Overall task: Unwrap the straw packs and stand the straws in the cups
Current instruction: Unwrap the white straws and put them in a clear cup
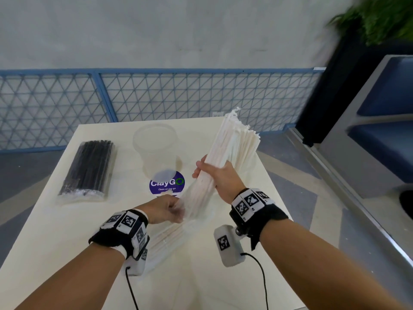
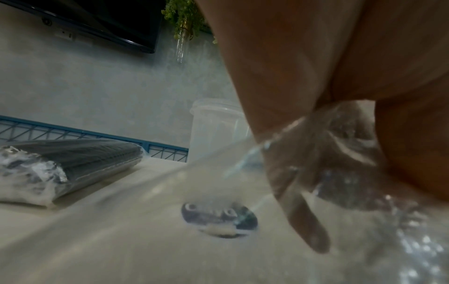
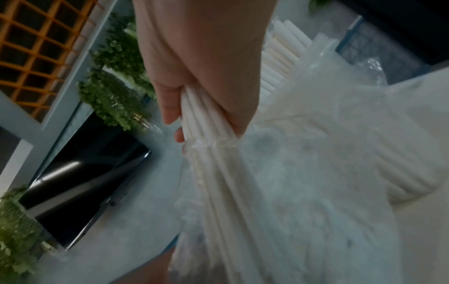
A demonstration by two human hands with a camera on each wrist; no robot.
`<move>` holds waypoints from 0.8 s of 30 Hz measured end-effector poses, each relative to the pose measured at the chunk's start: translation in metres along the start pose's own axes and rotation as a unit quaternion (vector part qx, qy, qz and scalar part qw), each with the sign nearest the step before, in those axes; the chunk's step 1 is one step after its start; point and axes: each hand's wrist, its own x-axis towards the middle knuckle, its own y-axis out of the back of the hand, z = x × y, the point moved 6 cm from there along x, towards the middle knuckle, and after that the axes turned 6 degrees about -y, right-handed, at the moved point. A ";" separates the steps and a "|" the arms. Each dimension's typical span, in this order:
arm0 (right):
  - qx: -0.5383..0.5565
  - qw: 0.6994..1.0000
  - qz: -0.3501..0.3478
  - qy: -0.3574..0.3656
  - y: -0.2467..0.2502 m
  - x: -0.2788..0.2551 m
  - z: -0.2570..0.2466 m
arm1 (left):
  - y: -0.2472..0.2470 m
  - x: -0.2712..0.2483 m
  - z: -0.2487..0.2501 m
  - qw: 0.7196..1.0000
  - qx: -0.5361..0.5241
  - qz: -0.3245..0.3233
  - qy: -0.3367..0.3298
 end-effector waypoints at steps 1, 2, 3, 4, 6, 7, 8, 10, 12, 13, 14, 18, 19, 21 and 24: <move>-0.004 1.000 0.000 0.006 0.001 0.000 -0.004 | 0.000 0.001 -0.001 1.000 0.005 -0.002 -0.001; -0.019 1.000 0.005 0.020 0.004 0.002 -0.013 | 0.001 0.001 -0.002 1.000 0.009 0.000 -0.004; -0.045 0.998 0.012 0.042 0.006 0.004 -0.025 | 0.001 0.001 -0.003 1.000 0.010 0.002 -0.005; -0.085 0.994 0.023 0.068 0.008 0.006 -0.040 | 0.002 0.002 -0.004 1.000 0.010 0.002 -0.003; -0.175 0.977 0.042 0.116 0.008 0.010 -0.071 | 0.001 0.003 -0.002 1.000 0.016 -0.004 -0.003; -0.223 0.964 0.048 0.137 0.007 0.011 -0.085 | 0.001 0.003 -0.002 1.000 0.019 -0.007 -0.003; -0.274 0.948 0.049 0.158 0.003 0.012 -0.097 | 0.001 0.003 0.000 1.000 0.019 -0.008 -0.003; -0.368 0.907 0.036 0.202 -0.006 0.013 -0.116 | 0.002 0.004 0.002 1.000 0.022 -0.008 -0.002; -0.427 0.872 0.009 0.240 -0.017 0.013 -0.125 | 0.002 0.006 0.004 1.000 0.019 -0.006 -0.005; -0.434 0.865 0.002 0.252 -0.019 0.014 -0.126 | 0.003 0.006 0.005 1.000 0.020 -0.003 -0.005; -0.430 0.865 0.001 0.260 -0.018 0.015 -0.125 | 0.003 0.006 0.005 1.000 0.020 0.000 -0.008; -0.351 0.911 0.038 0.212 0.009 0.028 -0.098 | 0.008 0.001 0.008 1.000 0.009 0.011 -0.016; -0.336 0.922 0.045 0.188 0.017 0.031 -0.088 | 0.009 -0.001 0.008 1.000 0.000 0.016 -0.019; -0.304 0.941 0.058 0.137 0.031 0.037 -0.070 | 0.012 -0.005 0.008 0.999 -0.011 0.030 -0.018; -0.234 0.963 0.089 0.095 0.046 0.043 -0.058 | 0.015 -0.007 0.006 0.999 -0.024 0.041 -0.007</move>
